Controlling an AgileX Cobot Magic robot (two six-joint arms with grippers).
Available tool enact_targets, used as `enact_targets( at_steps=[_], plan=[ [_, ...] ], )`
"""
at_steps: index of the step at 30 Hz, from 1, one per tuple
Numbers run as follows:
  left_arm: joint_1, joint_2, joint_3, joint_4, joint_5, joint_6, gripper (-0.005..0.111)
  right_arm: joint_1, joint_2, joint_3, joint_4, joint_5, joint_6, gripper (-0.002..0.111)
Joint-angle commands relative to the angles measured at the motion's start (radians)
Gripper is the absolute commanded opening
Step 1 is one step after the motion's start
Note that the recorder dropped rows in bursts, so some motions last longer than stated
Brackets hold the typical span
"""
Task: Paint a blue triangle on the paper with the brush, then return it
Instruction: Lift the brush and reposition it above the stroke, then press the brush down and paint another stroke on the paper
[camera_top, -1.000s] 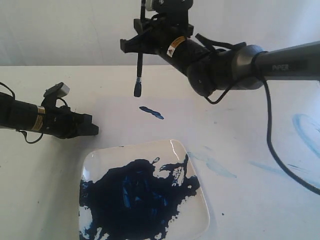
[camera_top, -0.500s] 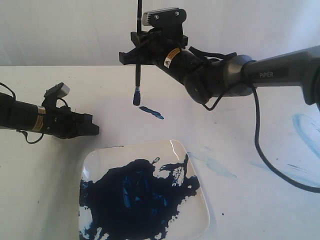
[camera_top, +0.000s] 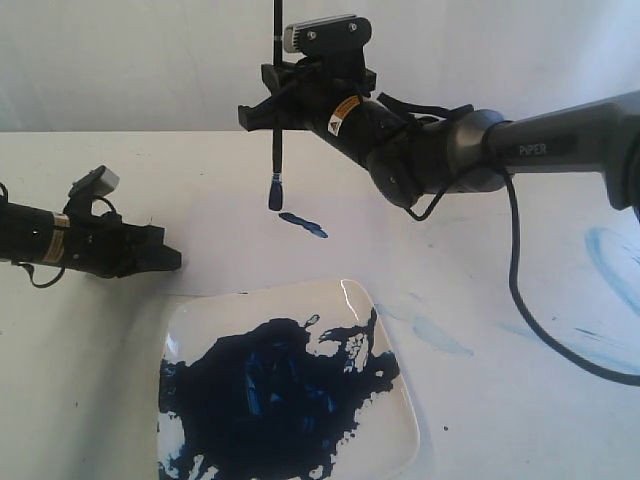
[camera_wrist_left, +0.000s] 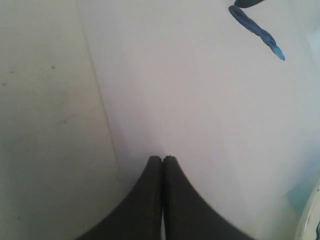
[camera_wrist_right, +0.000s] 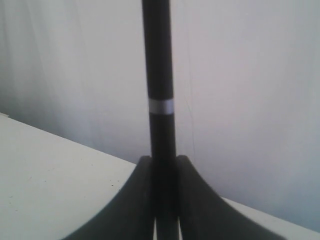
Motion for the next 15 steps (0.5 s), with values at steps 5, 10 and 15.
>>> enact_targets(
  at_steps=[5, 10, 15],
  plan=[
    [0.016, 0.011, 0.003, 0.026, 0.022, -0.002, 0.000, -0.008, -0.004, -0.003, -0.004, 0.037, -0.041, 0.000],
    [0.016, 0.011, 0.003, 0.026, 0.015, -0.002, 0.000, -0.008, -0.004, -0.003, -0.004, 0.037, -0.041, 0.000],
    [0.016, 0.011, 0.003, 0.026, 0.015, -0.002, 0.000, -0.008, -0.004, -0.003, -0.004, 0.039, -0.037, 0.000]
  ],
)
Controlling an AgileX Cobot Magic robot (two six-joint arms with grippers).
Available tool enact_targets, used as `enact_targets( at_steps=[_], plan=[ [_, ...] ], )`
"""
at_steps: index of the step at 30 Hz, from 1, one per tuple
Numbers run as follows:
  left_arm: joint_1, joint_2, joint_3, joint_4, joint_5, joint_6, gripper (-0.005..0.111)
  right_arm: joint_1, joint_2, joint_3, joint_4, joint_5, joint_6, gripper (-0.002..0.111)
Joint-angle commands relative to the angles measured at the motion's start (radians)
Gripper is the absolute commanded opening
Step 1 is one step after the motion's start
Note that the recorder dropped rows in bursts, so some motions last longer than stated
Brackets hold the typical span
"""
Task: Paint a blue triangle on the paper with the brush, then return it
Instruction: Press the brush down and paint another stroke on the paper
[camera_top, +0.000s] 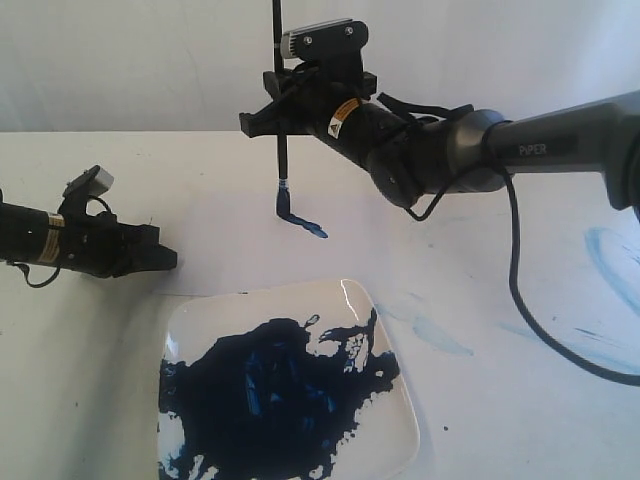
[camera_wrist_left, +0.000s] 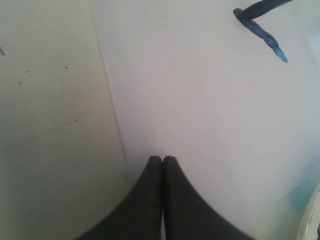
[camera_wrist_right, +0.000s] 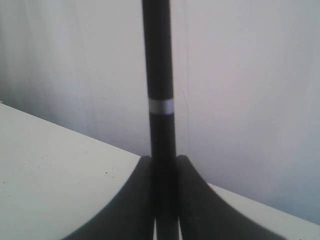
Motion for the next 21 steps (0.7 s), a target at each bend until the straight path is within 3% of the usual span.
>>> enact_targets(
  at_steps=[1, 21],
  plan=[
    [0.004, 0.010, 0.003, 0.024, 0.020, -0.002, 0.000, -0.008, -0.004, -0.003, -0.003, 0.004, -0.009, 0.000],
    [0.004, 0.010, 0.003, 0.024, 0.020, -0.002, 0.000, -0.006, -0.004, -0.003, -0.008, 0.063, 0.083, 0.000]
  ],
)
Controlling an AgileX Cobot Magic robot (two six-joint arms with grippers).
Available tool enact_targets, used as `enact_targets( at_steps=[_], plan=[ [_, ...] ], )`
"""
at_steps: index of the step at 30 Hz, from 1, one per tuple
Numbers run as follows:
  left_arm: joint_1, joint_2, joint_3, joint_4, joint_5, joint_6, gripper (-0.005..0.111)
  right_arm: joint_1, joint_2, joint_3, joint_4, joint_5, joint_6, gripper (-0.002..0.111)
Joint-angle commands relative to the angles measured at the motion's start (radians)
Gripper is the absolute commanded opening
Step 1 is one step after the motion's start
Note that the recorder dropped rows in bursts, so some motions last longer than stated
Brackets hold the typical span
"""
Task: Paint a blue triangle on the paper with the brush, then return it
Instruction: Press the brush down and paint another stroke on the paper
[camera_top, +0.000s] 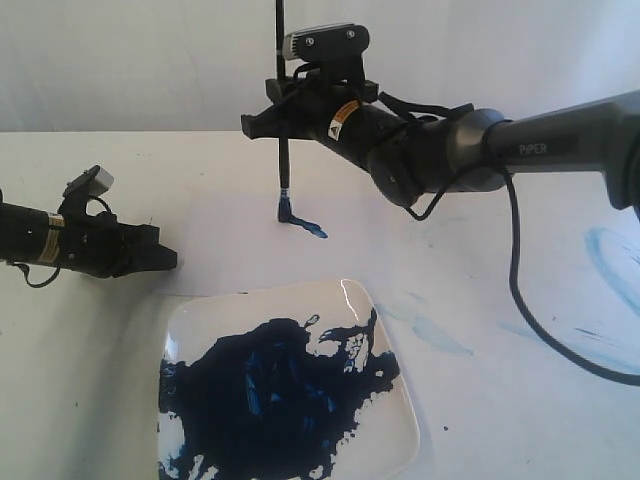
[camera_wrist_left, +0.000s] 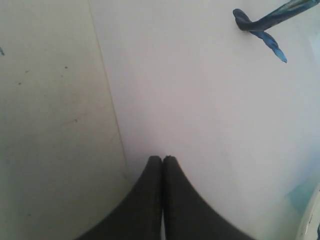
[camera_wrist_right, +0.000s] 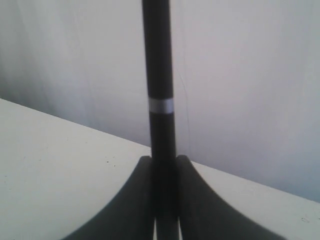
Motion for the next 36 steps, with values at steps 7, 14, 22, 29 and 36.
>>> enact_targets(
  at_steps=[7, 14, 22, 29, 36],
  plan=[
    [0.004, 0.010, 0.003, 0.024, 0.022, -0.002, 0.000, -0.006, -0.004, -0.001, -0.084, 0.016, 0.116, 0.000],
    [0.004, 0.010, 0.003, 0.024, 0.024, -0.002, 0.000, -0.006, -0.004, -0.001, -0.162, 0.016, 0.204, 0.000],
    [0.004, 0.010, 0.003, 0.024, 0.029, -0.002, 0.000, -0.006, -0.017, -0.001, -0.276, 0.014, 0.318, 0.000],
    [0.004, 0.010, 0.003, 0.024, 0.029, -0.002, 0.000, -0.006, -0.019, -0.001, -0.342, 0.012, 0.406, 0.000],
    [0.004, 0.010, 0.003, 0.024, 0.029, -0.002, 0.000, 0.014, -0.024, -0.001, -0.388, -0.021, 0.447, 0.000]
  ],
)
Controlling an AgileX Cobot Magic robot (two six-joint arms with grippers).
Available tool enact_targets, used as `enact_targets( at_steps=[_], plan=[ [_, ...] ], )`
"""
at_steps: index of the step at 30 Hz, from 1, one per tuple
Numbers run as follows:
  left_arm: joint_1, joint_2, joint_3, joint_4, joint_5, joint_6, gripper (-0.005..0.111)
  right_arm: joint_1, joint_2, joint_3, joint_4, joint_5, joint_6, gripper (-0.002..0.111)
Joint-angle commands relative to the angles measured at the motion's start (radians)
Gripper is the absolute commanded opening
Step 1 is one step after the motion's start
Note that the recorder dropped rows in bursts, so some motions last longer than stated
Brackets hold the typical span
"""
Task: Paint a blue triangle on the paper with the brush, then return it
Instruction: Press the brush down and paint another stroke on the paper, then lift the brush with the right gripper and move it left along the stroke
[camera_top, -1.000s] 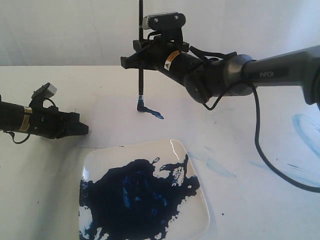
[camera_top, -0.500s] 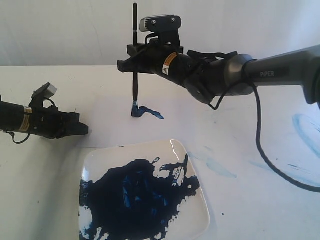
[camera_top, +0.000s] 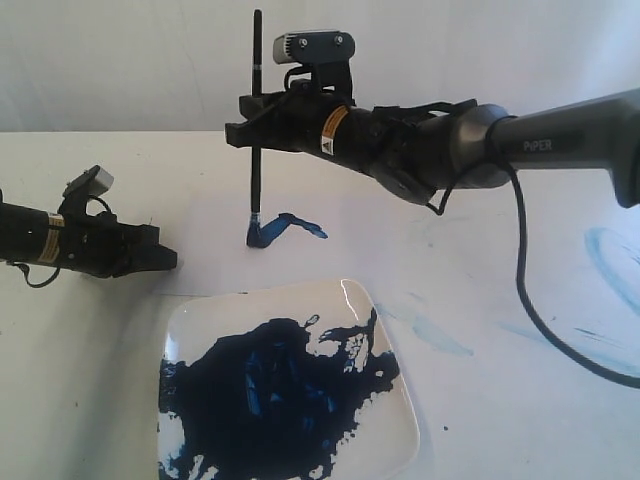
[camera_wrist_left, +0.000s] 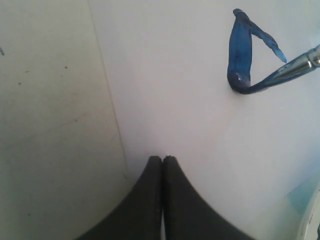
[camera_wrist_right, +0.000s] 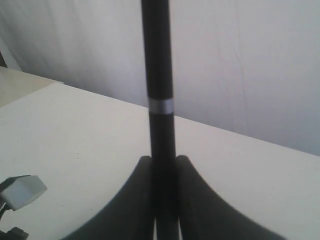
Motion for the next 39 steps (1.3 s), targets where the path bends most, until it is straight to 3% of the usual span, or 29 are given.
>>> enact_targets(
  at_steps=[1, 19, 30, 39],
  plan=[
    [0.004, 0.010, 0.003, 0.024, 0.029, -0.002, 0.000, 0.017, -0.017, -0.001, -0.019, -0.020, 0.013, 0.000],
    [0.004, 0.017, 0.003, 0.024, 0.026, -0.002, 0.000, 0.022, -0.098, -0.001, -0.216, 0.027, 0.117, 0.000],
    [0.004, 0.017, 0.003, 0.024, 0.021, -0.002, 0.000, -0.169, -0.098, -0.001, -0.517, -0.458, 0.390, 0.000],
    [0.004, 0.017, 0.003, 0.024, 0.021, -0.002, 0.000, -0.190, -0.071, -0.001, -0.507, -0.469, 0.400, 0.000]
  ],
)
